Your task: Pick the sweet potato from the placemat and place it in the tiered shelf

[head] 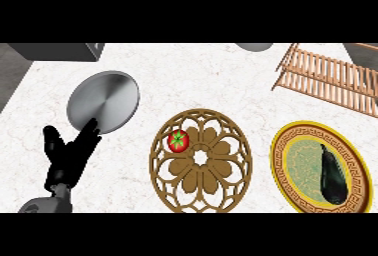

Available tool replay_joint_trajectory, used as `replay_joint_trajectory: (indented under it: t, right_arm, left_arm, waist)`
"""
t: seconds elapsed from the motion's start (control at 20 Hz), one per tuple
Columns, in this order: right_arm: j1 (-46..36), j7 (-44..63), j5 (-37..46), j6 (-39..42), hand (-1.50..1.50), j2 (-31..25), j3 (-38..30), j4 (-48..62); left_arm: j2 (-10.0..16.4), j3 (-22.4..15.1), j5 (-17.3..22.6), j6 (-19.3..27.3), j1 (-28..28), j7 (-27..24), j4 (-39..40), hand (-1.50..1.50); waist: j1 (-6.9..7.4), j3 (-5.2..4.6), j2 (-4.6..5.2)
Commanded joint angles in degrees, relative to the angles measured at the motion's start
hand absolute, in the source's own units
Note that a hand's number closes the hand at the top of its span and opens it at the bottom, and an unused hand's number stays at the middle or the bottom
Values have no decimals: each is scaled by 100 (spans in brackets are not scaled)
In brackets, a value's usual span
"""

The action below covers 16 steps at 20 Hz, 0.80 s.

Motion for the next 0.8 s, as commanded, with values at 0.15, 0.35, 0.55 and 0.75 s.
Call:
replay_joint_trajectory:
  t: [0.15,0.35,0.55,0.75]
  right_arm:
    - [-265,-275,334,138,150,-208,128,489]
    - [-227,167,-419,-516,-150,-41,-707,353]
    - [-504,281,-703,-639,-150,83,-1003,446]
    - [-510,-2,-1173,-640,-150,-121,-1515,648]
  left_arm:
    - [5,149,14,-107,-170,-63,221,0]
    - [-100,28,-53,-89,74,-154,182,0]
    - [36,215,-49,-138,-202,-191,466,0]
    - [37,169,-22,-102,-264,129,138,0]
  waist:
    - [-4,-2,8]
    - [-44,1,-9]
    - [-38,-2,1]
    - [12,5,21]
